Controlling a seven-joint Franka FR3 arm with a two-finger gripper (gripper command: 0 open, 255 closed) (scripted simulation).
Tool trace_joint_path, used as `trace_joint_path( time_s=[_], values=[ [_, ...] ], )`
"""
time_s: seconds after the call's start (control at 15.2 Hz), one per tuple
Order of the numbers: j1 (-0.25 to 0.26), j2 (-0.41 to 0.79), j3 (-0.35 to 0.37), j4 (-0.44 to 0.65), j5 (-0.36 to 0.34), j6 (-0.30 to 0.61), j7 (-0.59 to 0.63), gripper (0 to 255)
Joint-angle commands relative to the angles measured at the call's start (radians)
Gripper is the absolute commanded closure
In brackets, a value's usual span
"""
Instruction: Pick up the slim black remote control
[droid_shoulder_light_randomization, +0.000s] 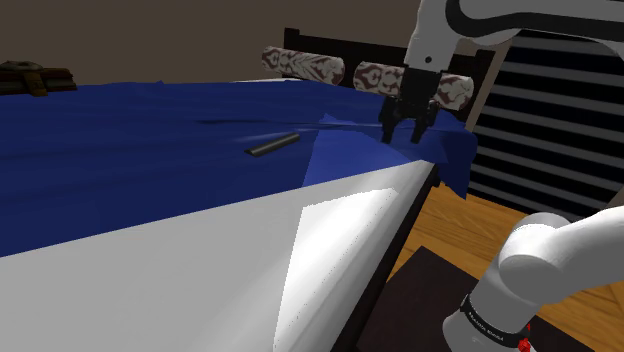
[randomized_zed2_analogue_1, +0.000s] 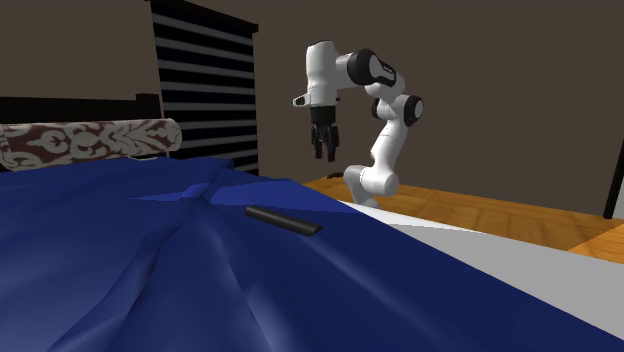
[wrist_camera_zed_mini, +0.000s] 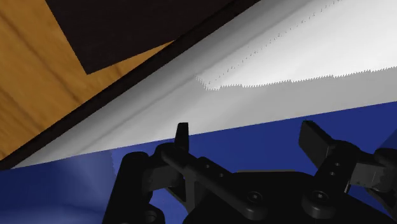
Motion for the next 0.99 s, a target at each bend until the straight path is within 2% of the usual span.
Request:
trace_joint_path(
  time_s=[0.0, 0.46, 0.92],
  values=[
    [-0.013, 0.045, 0.046, 0.029, 0.037, 0.015, 0.111, 0],
    [-0.062, 0.26, 0.188, 0.186, 0.113, 0.085, 0.471, 0],
    [-0.098, 0.526, 0.295, 0.407, 0.101, 0.147, 0.829, 0]
  ],
)
